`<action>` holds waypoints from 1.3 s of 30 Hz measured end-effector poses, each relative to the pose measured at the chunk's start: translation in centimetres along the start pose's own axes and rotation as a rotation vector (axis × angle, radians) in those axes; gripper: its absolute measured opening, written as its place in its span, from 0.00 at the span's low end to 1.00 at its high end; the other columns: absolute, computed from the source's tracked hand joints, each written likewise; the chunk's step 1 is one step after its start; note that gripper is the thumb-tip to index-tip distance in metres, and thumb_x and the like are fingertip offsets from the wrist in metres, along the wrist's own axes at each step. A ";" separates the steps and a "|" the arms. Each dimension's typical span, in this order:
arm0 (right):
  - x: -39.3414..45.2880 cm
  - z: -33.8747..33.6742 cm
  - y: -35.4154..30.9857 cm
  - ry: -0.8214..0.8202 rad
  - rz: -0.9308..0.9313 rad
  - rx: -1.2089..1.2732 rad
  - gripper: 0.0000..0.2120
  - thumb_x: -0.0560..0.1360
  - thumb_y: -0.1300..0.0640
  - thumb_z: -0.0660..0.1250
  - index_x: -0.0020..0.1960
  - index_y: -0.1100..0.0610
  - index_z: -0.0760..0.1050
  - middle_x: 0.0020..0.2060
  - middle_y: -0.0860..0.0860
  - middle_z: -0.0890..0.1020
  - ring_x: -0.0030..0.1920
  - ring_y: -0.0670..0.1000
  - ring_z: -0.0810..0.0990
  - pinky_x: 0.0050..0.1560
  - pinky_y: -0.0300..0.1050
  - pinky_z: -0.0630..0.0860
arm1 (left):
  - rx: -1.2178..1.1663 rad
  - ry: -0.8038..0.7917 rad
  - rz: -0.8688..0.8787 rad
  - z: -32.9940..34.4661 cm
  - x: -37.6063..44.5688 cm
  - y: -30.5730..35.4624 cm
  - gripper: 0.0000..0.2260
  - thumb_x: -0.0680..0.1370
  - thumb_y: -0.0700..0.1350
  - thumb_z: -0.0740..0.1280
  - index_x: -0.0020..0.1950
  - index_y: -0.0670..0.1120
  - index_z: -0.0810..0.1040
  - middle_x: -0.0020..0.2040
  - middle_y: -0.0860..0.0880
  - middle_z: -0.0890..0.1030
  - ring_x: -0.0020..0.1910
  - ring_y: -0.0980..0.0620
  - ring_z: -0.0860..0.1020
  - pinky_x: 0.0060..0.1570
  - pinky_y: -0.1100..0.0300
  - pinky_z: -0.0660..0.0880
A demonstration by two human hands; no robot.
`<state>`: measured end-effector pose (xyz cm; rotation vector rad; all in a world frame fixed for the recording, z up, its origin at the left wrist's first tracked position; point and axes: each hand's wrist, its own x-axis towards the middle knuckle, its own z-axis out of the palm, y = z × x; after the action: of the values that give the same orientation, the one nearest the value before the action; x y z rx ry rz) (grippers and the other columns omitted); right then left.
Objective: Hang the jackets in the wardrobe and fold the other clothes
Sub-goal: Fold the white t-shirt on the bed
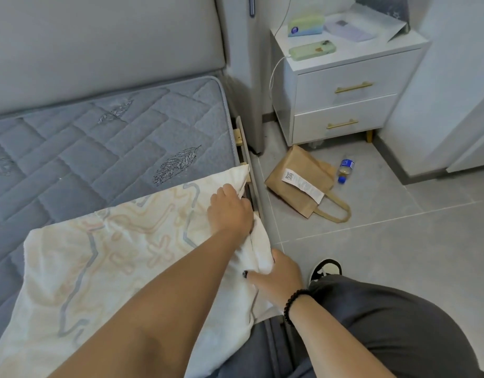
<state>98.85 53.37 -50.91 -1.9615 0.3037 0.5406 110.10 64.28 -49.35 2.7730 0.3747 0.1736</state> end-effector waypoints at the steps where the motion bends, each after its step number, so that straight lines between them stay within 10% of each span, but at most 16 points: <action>1: -0.4 -0.3 0.1 -0.023 -0.011 -0.020 0.13 0.64 0.49 0.72 0.45 0.52 0.75 0.41 0.47 0.81 0.41 0.46 0.79 0.36 0.38 0.76 | -0.112 0.012 -0.024 -0.4 -0.6 -0.4 0.06 0.78 0.45 0.59 0.51 0.43 0.68 0.50 0.45 0.74 0.51 0.44 0.72 0.47 0.50 0.69; 7: -2.5 -3.2 -1.1 0.022 -0.074 -0.047 0.04 0.68 0.58 0.73 0.39 0.54 0.78 0.34 0.47 0.82 0.34 0.44 0.78 0.29 0.31 0.70 | -0.732 -0.103 -0.347 -4.5 -0.5 0.9 0.03 0.80 0.43 0.59 0.47 0.46 0.65 0.38 0.52 0.70 0.41 0.48 0.72 0.42 0.57 0.66; 15: -6.8 -10.4 -7.6 0.293 -0.143 -0.277 0.03 0.67 0.58 0.73 0.38 0.54 0.78 0.33 0.48 0.80 0.35 0.48 0.77 0.32 0.40 0.71 | -1.301 -0.322 -0.280 -12.2 0.3 3.6 0.11 0.81 0.39 0.60 0.38 0.44 0.69 0.31 0.48 0.69 0.28 0.51 0.68 0.23 0.67 0.66; 24: -12.4 3.1 -16.7 -0.017 -0.426 -0.710 0.06 0.68 0.50 0.67 0.39 0.51 0.73 0.36 0.46 0.77 0.37 0.48 0.77 0.33 0.42 0.73 | -1.093 -0.189 -0.250 -18.4 0.0 -12.6 0.07 0.78 0.35 0.58 0.45 0.41 0.74 0.41 0.43 0.71 0.41 0.48 0.71 0.38 0.55 0.79; 30: -13.3 16.9 -18.1 -0.287 -0.452 -0.802 0.11 0.73 0.57 0.63 0.36 0.54 0.63 0.35 0.49 0.69 0.34 0.51 0.69 0.28 0.41 0.63 | -0.776 0.009 -0.395 -19.3 -2.0 -25.4 0.10 0.76 0.37 0.58 0.35 0.45 0.67 0.31 0.49 0.63 0.31 0.51 0.61 0.29 0.61 0.59; 33: -14.2 21.3 -17.5 -0.500 -0.428 -0.817 0.03 0.75 0.60 0.62 0.48 0.58 0.70 0.48 0.55 0.76 0.44 0.54 0.72 0.40 0.42 0.70 | -0.752 0.035 -0.543 -18.2 -3.5 -29.3 0.10 0.78 0.41 0.60 0.36 0.46 0.71 0.32 0.48 0.67 0.32 0.51 0.63 0.32 0.58 0.60; 39: -15.3 22.7 -13.1 -0.816 -0.446 -0.750 0.21 0.77 0.59 0.63 0.70 0.57 0.67 0.65 0.56 0.73 0.64 0.56 0.72 0.65 0.50 0.70 | -0.796 -0.121 -0.584 -15.7 -7.0 -32.4 0.17 0.78 0.52 0.65 0.32 0.48 0.67 0.25 0.53 0.68 0.27 0.51 0.65 0.31 0.59 0.63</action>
<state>85.95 79.14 -41.35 -2.1895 -0.9463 1.1979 93.17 96.64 -46.32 1.8015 0.8437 0.0005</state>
